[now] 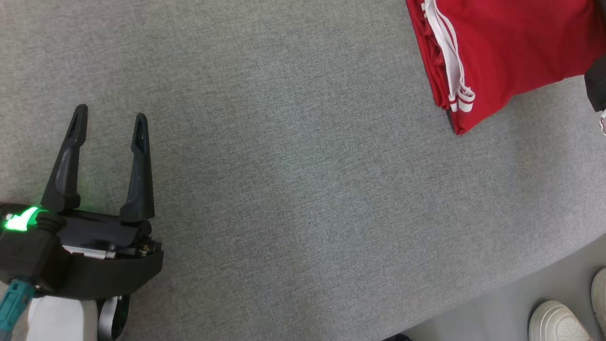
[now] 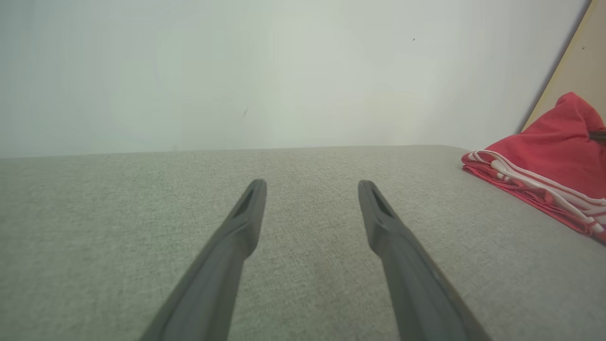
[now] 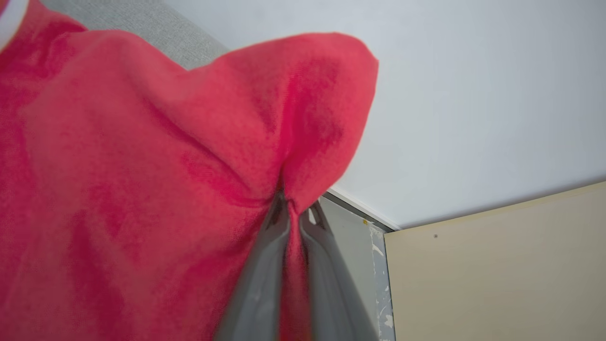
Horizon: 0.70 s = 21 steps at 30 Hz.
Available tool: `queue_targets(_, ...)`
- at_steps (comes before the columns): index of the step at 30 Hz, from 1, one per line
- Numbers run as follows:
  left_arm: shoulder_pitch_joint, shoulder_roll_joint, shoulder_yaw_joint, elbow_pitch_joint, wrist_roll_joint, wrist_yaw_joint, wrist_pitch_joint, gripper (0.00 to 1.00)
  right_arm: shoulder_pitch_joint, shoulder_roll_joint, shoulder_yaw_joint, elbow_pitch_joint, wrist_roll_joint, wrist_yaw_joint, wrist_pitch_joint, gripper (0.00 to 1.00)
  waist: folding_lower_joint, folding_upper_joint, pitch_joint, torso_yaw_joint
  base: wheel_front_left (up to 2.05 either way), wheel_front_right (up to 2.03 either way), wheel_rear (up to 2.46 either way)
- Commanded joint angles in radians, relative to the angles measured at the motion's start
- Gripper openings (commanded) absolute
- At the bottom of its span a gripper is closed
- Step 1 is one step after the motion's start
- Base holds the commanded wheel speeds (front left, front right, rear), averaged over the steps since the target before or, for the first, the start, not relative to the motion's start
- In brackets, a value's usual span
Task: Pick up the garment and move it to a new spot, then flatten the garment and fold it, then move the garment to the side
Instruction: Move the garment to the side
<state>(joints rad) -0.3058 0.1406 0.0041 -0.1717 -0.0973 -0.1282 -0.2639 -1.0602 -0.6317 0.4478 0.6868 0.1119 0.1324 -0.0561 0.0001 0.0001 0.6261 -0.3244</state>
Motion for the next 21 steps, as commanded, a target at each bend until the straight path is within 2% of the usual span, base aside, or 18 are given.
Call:
queue_targets(1, -0.012, 0.004, -0.001, 0.004, -0.001, -0.001, 0.0, 1.0, 0.009, 0.004, -0.01, -0.004, -0.012, -0.003, -0.009, 0.0, -0.0001, -0.0001, 0.004, -0.002, 0.0, 0.0, 0.0)
queue_targets(8, -0.019, -0.002, 0.0, 0.004, -0.004, 0.0, 0.0, 1.0, 0.021, 0.008, -0.057, 0.0, -0.098, -0.003, -0.014, 0.0, -0.0001, -0.0001, -0.002, 0.009, 0.0, 0.0, 0.0)
queue_targets(10, -0.019, -0.005, 0.0, 0.007, -0.006, -0.001, 0.0, 1.0, 0.035, 0.021, -0.06, -0.009, -0.116, -0.003, -0.022, 0.38, -0.0001, -0.0001, -0.01, 0.014, 0.0, 0.0, 0.0)
queue_targets(11, -0.018, -0.007, 0.0, 0.009, -0.007, 0.0, 0.0, 1.0, 0.037, 0.02, -0.062, -0.013, -0.13, -0.003, -0.027, 0.92, -0.0001, -0.0001, -0.014, 0.018, 0.0, 0.0, 0.0)
queue_targets(12, -0.019, -0.01, -0.001, 0.011, -0.007, -0.001, 0.0, 1.0, 0.038, 0.018, -0.069, -0.015, -0.141, -0.003, -0.029, 1.0, -0.0001, -0.0001, -0.019, 0.023, 0.0, 0.0, 0.0)
queue_targets(18, -0.014, -0.025, 0.008, 0.026, -0.01, 0.0, 0.0, 1.0, 0.054, 0.029, -0.085, -0.035, -0.175, -0.003, -0.076, 1.0, -0.0001, -0.0001, -0.054, 0.057, 0.0, 0.0, 0.0)
queue_targets(21, 0.011, -0.046, 0.02, 0.054, -0.016, 0.003, 0.0, 1.0, 0.082, 0.041, -0.086, -0.039, -0.163, -0.003, -0.12, 1.0, -0.0001, -0.0001, -0.107, 0.099, 0.0, 0.0, 0.0)
